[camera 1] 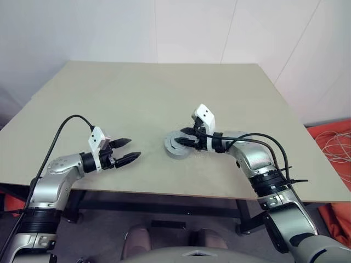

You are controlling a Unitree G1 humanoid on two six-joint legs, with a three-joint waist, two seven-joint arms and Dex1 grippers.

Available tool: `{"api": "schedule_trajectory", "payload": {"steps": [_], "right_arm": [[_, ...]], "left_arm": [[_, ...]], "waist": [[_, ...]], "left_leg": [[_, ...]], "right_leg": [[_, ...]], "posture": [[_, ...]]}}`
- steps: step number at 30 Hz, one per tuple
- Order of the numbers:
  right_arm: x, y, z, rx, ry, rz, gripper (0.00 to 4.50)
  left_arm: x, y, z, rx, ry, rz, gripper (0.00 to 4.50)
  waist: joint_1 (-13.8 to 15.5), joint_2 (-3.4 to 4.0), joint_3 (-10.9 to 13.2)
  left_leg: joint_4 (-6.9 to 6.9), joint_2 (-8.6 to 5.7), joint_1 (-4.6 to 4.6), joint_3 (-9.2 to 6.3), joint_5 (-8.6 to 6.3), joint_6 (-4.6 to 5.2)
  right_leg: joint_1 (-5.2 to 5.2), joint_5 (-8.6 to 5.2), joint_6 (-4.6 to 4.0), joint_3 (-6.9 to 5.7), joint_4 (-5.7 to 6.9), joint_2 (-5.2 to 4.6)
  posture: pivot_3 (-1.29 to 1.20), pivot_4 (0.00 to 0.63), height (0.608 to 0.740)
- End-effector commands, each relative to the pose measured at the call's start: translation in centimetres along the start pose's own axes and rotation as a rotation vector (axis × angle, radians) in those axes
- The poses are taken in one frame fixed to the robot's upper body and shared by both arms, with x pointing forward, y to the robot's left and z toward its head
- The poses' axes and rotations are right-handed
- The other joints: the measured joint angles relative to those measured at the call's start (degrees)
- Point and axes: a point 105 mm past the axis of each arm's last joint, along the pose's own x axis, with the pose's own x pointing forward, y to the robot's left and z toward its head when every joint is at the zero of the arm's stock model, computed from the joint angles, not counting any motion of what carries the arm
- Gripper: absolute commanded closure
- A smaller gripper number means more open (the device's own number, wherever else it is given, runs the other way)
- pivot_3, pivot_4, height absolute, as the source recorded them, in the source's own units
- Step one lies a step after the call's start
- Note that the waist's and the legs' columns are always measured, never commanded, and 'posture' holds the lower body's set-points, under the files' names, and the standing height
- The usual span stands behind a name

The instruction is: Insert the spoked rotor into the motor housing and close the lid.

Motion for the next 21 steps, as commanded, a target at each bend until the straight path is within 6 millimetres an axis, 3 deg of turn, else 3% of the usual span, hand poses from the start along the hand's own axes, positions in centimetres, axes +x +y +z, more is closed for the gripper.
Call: {"api": "schedule_trajectory", "payload": {"steps": [1,4,21], "right_arm": [[-0.6,0.5,1.7,-0.064,-0.058,0.019,1.13],[-0.6,0.3,1.5,-0.070,-0.052,-0.003,0.07],[0.6,1.0,-0.7,-0.124,0.013,0.004,0.03]], "left_arm": [[-0.5,0.3,1.0,0.030,-0.043,0.008,0.55],[-0.4,0.3,1.0,0.029,-0.046,0.004,0.55],[-0.1,0.2,1.3,0.031,-0.042,-0.012,0.55]], "waist": [[0.0,0.00,0.0],[0.0,0.00,0.0],[0.0,0.00,0.0]], "left_leg": [[0.00,0.00,0.00,0.00,0.00,0.00],[-0.01,0.00,0.01,0.00,-0.01,0.02],[-0.01,0.00,0.01,0.00,-0.03,0.05]], "right_leg": [[0.00,0.00,0.00,0.00,0.00,0.00],[0.01,0.00,0.01,0.00,0.00,0.00],[0.00,0.00,0.01,0.00,0.00,0.00]], "posture": [[0.00,0.000,0.740],[0.00,0.000,0.740],[0.00,0.000,0.740]]}}
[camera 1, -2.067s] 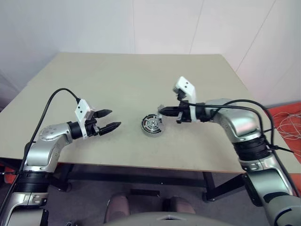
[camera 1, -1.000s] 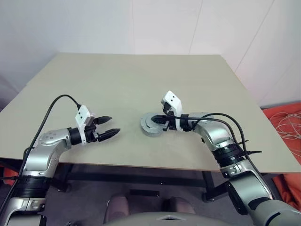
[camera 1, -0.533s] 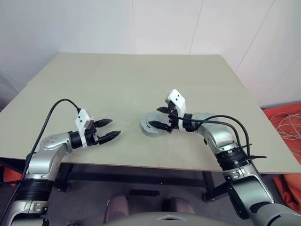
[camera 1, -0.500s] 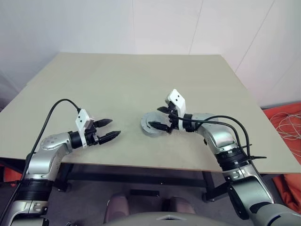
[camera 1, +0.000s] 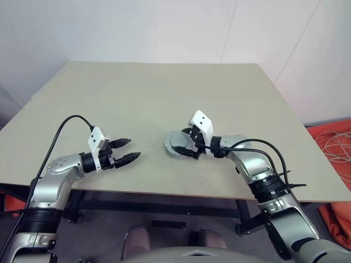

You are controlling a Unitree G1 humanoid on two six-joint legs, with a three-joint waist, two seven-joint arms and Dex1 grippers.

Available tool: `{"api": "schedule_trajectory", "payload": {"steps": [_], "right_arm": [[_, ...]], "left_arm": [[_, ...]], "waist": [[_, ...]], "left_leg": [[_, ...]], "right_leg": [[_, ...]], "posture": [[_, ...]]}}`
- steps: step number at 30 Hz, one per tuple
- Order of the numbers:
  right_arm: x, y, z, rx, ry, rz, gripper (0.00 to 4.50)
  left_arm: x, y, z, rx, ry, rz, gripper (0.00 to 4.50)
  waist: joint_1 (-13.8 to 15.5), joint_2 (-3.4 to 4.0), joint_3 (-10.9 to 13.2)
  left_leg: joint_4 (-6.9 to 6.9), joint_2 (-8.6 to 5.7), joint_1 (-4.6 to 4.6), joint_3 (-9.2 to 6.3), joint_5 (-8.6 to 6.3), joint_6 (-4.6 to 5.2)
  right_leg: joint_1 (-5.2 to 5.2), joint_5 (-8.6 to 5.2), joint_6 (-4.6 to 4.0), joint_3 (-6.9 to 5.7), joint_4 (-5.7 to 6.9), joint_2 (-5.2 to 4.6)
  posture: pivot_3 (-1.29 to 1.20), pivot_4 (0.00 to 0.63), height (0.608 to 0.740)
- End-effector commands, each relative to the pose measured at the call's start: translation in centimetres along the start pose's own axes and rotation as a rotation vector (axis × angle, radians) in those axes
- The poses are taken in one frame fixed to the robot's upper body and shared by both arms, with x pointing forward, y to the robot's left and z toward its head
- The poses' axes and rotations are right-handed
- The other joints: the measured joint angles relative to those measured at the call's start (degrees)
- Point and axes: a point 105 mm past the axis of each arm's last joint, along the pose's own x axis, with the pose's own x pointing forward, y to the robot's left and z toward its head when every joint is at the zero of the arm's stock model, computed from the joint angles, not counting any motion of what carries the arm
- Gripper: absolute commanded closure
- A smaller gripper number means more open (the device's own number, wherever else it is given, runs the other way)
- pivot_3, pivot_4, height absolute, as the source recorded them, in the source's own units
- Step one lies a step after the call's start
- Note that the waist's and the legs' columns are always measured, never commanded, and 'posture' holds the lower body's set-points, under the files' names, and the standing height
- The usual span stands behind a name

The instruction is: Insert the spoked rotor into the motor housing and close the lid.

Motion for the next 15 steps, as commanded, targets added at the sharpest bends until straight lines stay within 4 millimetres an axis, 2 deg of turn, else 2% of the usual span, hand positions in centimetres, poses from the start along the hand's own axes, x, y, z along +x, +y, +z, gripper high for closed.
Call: {"api": "schedule_trajectory", "payload": {"steps": [1,3,4,6,8,15], "right_arm": [[0.30,0.19,0.52,-0.022,-0.021,0.005,0.03],[0.39,0.19,0.36,-0.011,-0.016,0.001,0.03],[0.41,0.15,0.33,-0.003,-0.016,-0.001,0.20],[0.44,0.09,0.36,0.005,-0.020,-0.005,0.66],[0.44,0.02,0.64,0.014,-0.034,-0.009,1.32],[0.33,-0.01,1.26,0.027,-0.055,-0.003,1.38]], "left_arm": [[-0.09,0.20,1.37,0.034,-0.037,-0.003,0.55],[-0.07,0.22,1.38,0.034,-0.038,-0.002,0.55],[-0.04,0.20,1.40,0.032,-0.039,-0.004,0.55],[-0.01,0.17,1.43,0.030,-0.041,-0.006,0.55],[0.02,0.15,1.44,0.029,-0.042,-0.007,0.55],[0.13,0.16,1.49,0.028,-0.044,-0.006,0.55]], "waist": [[0.0,0.00,0.0],[0.0,0.00,0.0],[0.0,0.00,0.0],[0.0,0.00,0.0],[0.0,0.00,0.0],[0.0,0.00,0.0]], "left_leg": [[0.00,0.00,0.00,0.00,0.00,0.00],[-0.01,0.00,0.00,0.00,0.00,0.00],[-0.01,0.00,0.00,0.00,0.00,0.00],[-0.01,0.00,0.01,0.00,0.00,0.00],[-0.01,0.00,0.01,0.00,0.00,0.01],[-0.03,0.00,0.01,0.00,0.00,0.00]], "right_leg": [[0.00,0.00,0.00,0.00,0.00,0.01],[0.00,0.00,0.00,0.00,0.00,0.01],[0.00,0.00,0.00,0.00,0.00,0.00],[0.00,0.00,0.00,0.00,0.00,0.00],[0.01,0.00,0.01,0.00,0.00,0.00],[0.00,0.00,0.00,0.00,0.00,0.01]], "posture": [[0.00,0.000,0.740],[0.00,0.000,0.740],[0.00,0.000,0.740],[0.00,0.000,0.740],[0.00,0.000,0.740],[0.00,0.000,0.740]]}}
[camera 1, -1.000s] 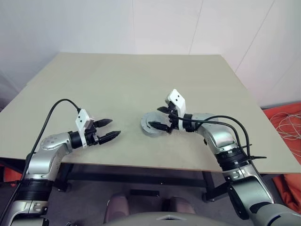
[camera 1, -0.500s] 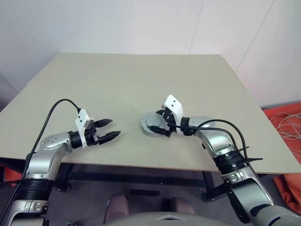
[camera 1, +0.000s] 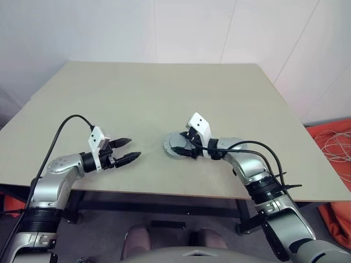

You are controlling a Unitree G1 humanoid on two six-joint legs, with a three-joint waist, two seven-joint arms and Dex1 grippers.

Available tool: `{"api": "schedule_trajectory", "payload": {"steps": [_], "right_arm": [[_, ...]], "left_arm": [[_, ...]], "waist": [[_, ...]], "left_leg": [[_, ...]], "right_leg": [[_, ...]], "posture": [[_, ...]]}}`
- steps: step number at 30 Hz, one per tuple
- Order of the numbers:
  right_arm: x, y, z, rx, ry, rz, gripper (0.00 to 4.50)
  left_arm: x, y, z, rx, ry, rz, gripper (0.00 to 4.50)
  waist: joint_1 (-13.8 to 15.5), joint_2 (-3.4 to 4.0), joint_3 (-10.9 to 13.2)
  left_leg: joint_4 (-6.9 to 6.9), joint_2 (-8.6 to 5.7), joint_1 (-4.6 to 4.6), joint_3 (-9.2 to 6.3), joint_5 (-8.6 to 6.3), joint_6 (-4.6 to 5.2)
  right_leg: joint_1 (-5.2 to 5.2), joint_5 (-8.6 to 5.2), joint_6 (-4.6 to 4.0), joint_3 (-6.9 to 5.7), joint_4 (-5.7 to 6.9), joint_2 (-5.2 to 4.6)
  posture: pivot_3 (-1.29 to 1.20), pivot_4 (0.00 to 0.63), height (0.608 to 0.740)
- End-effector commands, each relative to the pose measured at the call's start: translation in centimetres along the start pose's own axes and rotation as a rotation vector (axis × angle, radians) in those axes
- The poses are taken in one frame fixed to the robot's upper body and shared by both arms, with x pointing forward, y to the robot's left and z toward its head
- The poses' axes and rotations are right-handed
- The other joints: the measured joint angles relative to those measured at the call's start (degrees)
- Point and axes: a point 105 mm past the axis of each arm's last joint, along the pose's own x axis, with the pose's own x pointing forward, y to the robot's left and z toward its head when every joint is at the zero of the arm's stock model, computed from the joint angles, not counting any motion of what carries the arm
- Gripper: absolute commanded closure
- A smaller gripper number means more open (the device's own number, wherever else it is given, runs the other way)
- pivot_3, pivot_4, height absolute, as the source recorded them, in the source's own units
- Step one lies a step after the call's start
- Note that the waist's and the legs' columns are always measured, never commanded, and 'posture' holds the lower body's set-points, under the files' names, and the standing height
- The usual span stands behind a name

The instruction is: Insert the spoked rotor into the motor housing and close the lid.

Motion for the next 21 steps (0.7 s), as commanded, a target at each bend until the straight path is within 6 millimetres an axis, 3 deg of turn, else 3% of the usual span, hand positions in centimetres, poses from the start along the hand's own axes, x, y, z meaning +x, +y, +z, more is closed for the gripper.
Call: {"api": "schedule_trajectory", "payload": {"steps": [1,21], "right_arm": [[-0.34,-0.35,1.91,-0.008,-0.065,-0.003,1.38],[0.04,-0.75,1.31,0.027,-0.007,-0.043,1.38]], "left_arm": [[0.06,0.13,1.40,0.030,-0.042,-0.004,0.55],[0.50,0.03,1.44,0.029,-0.049,-0.005,0.55]], "waist": [[0.0,0.00,0.0],[0.0,0.00,0.0]], "left_leg": [[0.00,0.00,0.00,0.00,0.00,0.00],[0.00,0.00,0.01,0.00,0.00,-0.01]], "right_leg": [[0.00,0.00,0.00,0.00,0.00,0.00],[0.00,0.00,0.01,0.00,0.00,-0.01]], "posture": [[0.00,0.000,0.740],[0.00,0.000,0.740]]}}
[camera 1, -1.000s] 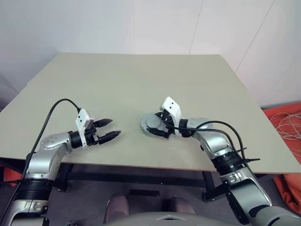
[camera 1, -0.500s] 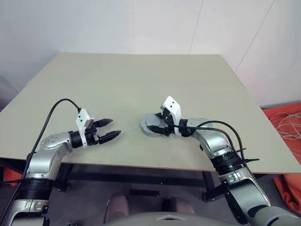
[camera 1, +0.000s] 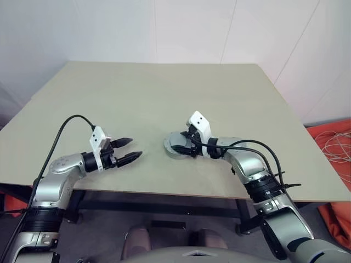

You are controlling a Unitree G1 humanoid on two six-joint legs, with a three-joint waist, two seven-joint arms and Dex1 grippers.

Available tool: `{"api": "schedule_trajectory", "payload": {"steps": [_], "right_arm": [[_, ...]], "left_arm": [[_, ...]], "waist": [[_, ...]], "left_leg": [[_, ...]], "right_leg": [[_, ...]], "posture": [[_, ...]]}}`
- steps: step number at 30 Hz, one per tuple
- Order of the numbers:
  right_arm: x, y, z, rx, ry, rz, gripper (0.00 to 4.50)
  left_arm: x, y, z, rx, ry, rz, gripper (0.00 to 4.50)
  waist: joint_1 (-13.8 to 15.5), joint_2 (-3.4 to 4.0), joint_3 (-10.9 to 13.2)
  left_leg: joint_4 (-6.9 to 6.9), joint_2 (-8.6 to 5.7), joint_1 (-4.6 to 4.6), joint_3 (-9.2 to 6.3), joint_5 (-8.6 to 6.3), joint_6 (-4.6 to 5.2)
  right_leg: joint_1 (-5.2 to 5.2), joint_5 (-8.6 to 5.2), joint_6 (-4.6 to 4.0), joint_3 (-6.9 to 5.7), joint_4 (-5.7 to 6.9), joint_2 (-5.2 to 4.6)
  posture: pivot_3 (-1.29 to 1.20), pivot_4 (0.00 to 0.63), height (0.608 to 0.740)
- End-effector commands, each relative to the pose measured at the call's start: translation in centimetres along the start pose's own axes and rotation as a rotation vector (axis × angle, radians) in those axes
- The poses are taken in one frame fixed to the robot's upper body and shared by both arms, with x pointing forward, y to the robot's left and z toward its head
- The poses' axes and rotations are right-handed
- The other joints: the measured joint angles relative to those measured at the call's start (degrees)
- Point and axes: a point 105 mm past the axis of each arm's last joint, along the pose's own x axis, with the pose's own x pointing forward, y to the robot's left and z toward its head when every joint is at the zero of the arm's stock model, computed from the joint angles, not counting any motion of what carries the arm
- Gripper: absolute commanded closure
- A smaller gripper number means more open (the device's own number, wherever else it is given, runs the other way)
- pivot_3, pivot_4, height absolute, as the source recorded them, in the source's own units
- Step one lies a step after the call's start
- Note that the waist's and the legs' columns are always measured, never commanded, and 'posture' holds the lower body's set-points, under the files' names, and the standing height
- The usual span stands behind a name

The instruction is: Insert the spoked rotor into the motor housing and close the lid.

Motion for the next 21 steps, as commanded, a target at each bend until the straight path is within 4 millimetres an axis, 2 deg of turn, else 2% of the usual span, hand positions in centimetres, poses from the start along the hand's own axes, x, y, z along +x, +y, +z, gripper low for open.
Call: {"api": "schedule_trajectory", "payload": {"steps": [1,13,21], "right_arm": [[-0.1,-0.3,1.2,-0.023,-0.014,-0.013,1.38],[0.1,-0.3,0.1,0.018,0.065,-0.027,1.38],[0.2,0.4,-0.7,0.005,0.102,0.012,1.38]], "left_arm": [[0.2,0.1,1.4,0.038,-0.036,-0.003,0.55],[0.4,0.1,1.5,0.040,-0.038,-0.006,0.55],[0.6,0.0,1.8,0.043,-0.046,-0.007,0.55]], "waist": [[0.0,0.00,0.0],[0.0,0.00,0.0],[0.0,-0.01,0.0]], "left_leg": [[0.00,0.00,0.00,0.00,0.00,0.00],[0.00,0.00,0.30,0.00,0.00,0.00],[-0.06,0.00,0.43,0.00,0.00,0.00]], "right_leg": [[0.00,0.00,0.00,0.00,0.00,0.00],[0.27,-0.02,0.02,0.01,-0.02,-0.02],[0.35,-0.02,0.03,0.01,-0.05,-0.01]], "posture": [[0.00,0.000,0.740],[0.00,0.000,0.740],[0.00,0.000,0.740]]}}
